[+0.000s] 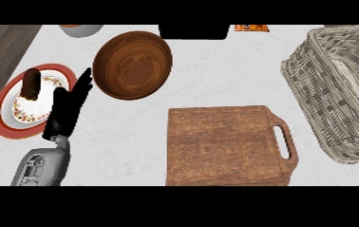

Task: Pick the lemon from the cutting board and place it in the basket

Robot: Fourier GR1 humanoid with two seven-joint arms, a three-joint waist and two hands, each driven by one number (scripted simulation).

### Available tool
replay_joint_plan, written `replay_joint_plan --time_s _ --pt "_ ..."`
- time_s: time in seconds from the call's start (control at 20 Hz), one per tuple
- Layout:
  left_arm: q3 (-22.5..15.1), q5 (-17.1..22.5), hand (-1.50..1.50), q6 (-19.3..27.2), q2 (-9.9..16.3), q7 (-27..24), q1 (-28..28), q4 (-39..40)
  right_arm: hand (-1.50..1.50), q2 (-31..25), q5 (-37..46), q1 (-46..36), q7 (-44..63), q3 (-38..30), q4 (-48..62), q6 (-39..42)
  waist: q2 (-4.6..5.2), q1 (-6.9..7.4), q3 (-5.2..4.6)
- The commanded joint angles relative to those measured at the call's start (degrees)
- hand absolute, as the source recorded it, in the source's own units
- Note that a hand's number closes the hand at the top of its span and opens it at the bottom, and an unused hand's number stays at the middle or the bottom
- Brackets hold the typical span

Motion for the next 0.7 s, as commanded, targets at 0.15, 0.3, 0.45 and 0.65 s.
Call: replay_joint_plan --time_s 0.15,0.3,0.45,0.65 --pt "1.74 1.3 0.0 -2.24 1.92 2.27 -1.32 0.09 1.5 -0.86 1.65 4.14 -12.34 -0.42 10.22 -6.65 -0.04 0.07 -0.02" --pt "0.93 0.2 0.0 -1.47 0.79 -0.82 -0.95 1.22 1.5 -0.38 3.61 2.72 -15.95 0.75 17.03 -10.26 0.06 0.32 -0.03" --pt "2.12 1.9 0.0 -2.75 0.96 0.37 -4.5 4.34 1.5 0.86 3.48 3.01 -18.45 0.15 21.62 -12.59 0.11 0.14 -0.02" --pt "0.21 -0.04 0.0 -0.7 -0.61 0.92 -0.62 -0.29 1.5 2.96 -1.07 5.09 -15.87 -4.36 24.31 -10.86 -0.07 -0.15 -0.01"
